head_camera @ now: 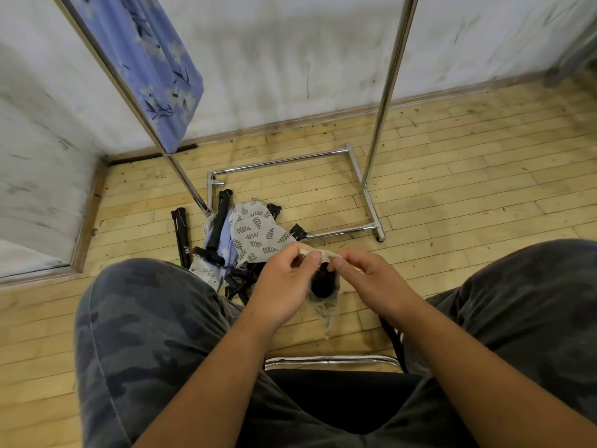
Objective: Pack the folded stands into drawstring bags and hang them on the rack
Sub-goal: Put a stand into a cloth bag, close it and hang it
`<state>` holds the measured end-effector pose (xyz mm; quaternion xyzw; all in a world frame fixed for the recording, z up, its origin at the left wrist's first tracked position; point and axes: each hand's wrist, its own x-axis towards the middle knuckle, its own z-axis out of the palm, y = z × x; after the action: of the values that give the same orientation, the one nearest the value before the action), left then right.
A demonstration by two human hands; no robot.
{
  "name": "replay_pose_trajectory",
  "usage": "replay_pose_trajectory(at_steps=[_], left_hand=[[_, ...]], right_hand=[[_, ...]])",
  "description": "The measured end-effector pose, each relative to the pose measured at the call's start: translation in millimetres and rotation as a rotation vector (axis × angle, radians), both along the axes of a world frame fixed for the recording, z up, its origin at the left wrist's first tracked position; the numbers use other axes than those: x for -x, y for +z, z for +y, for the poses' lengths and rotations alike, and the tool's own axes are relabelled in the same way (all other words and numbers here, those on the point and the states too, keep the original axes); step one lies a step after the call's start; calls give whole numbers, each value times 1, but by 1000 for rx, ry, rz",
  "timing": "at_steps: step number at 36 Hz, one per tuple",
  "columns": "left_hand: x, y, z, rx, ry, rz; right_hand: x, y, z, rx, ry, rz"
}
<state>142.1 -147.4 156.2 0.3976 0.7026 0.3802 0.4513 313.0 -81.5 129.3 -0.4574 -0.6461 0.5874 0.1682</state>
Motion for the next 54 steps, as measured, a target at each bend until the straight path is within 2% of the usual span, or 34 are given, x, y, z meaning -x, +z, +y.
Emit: replay_pose_trajectory(at_steps=[14,21,26,42,50,54], left_hand=[[26,56,12,-205,58,44],[37,107,33,-301,100,18],[48,143,42,-358,74,65],[122,271,87,-547,229,168],[166,316,119,-639,330,197],[183,333,138,-670,390,197]], right_hand=[[22,72,22,-63,-112,192],[40,121,33,-163,-165,279],[55,155,44,-212,-184,327],[148,287,92,-344,-174,477],[196,334,123,-378,-130,492],[218,349,140,-333,-148,509]])
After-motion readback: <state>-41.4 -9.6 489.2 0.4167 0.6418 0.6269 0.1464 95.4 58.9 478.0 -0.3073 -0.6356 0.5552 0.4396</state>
